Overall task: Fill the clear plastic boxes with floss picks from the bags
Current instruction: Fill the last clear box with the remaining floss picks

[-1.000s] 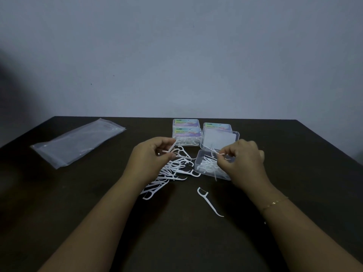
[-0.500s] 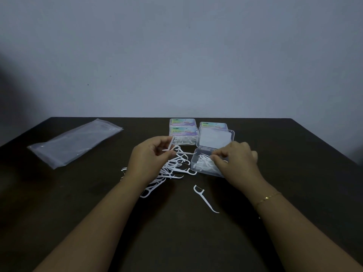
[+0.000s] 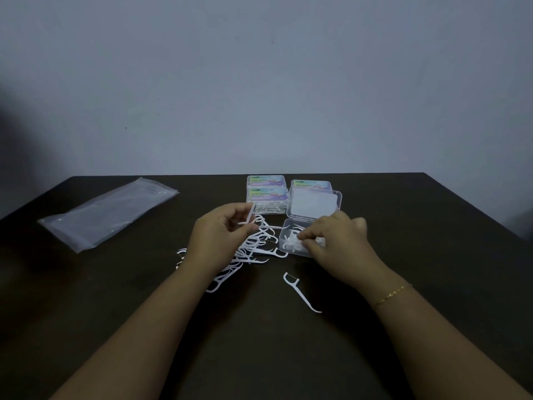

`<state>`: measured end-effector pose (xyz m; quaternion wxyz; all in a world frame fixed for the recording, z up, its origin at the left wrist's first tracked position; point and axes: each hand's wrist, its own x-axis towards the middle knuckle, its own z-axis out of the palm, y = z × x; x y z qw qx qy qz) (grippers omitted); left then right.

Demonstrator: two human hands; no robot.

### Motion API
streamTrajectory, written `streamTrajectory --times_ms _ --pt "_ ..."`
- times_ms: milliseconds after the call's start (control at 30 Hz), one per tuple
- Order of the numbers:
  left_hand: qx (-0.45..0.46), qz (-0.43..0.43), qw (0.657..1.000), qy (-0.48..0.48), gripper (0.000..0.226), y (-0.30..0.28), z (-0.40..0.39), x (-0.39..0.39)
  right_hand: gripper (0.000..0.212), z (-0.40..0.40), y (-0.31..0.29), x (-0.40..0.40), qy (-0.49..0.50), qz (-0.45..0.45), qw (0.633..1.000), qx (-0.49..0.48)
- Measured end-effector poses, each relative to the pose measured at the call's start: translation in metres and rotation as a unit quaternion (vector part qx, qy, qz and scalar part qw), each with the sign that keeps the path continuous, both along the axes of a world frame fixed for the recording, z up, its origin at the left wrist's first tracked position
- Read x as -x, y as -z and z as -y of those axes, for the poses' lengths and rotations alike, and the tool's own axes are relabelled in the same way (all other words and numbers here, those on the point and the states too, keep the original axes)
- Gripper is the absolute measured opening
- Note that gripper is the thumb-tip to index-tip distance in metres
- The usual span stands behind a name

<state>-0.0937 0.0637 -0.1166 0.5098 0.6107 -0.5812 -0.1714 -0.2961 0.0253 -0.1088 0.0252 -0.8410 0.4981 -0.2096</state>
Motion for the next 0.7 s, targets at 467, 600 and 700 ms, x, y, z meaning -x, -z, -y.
streamTrajectory --times_ms 467,600,700 --pt "0.003 -0.008 0.995 0.101 0.033 -0.024 0.029 0.045 0.025 0.014 -0.005 0.018 0.133 0.200 0.970 -0.026" --pt "-0.079 0.097 0.983 0.134 0.043 -0.018 0.039 0.056 0.027 0.020 -0.001 0.023 0.162 0.203 0.964 -0.054" --pt "-0.132 0.151 0.970 0.137 0.043 -0.009 0.040 0.051 0.028 0.023 0.001 0.021 0.164 0.189 0.966 -0.059"
